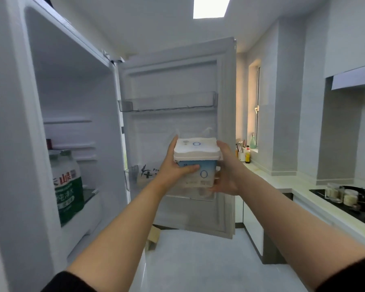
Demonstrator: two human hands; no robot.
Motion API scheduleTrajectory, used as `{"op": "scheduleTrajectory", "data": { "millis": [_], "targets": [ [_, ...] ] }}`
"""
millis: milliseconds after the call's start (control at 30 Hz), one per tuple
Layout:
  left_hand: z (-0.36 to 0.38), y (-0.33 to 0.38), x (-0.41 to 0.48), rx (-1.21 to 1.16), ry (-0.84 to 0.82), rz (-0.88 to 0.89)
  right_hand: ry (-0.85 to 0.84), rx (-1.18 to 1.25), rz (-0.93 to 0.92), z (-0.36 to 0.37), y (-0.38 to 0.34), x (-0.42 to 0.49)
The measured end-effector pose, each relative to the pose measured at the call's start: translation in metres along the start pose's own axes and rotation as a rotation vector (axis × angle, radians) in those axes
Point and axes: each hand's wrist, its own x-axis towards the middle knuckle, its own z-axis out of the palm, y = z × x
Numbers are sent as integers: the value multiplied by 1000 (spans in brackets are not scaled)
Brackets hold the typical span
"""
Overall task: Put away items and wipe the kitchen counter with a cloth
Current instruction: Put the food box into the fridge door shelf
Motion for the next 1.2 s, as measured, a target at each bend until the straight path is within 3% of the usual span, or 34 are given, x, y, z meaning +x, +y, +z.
{"op": "scheduleTrajectory", "data": {
  "millis": [167,267,367,500,600,667,733,933,1067,1200],
  "targets": [
    [-43,14,59,-90,146,79,-209,-301,-340,23,-45,48],
    [-67,30,96,-107,172,115,-207,-366,-617,39,-79,78],
    [-89,42,132,-30,154,149,-218,-428,-778,59,-116,113],
    [-115,56,187,5,234,203,-75,-358,-997,88,-162,160],
    [-147,43,220,357,393,276,41,-319,-1153,99,-189,190],
    [-176,20,243,683,544,199,56,-257,-1188,105,-206,216],
    [-194,-4,257,840,577,87,84,-287,-1233,113,-216,243],
    [-194,-41,262,904,634,342,31,-475,-1288,136,-216,317],
    [-198,-55,269,995,633,417,-5,-417,-1145,143,-225,343],
    [-199,-63,277,1007,682,491,-167,-392,-982,146,-235,357]
  ]
}}
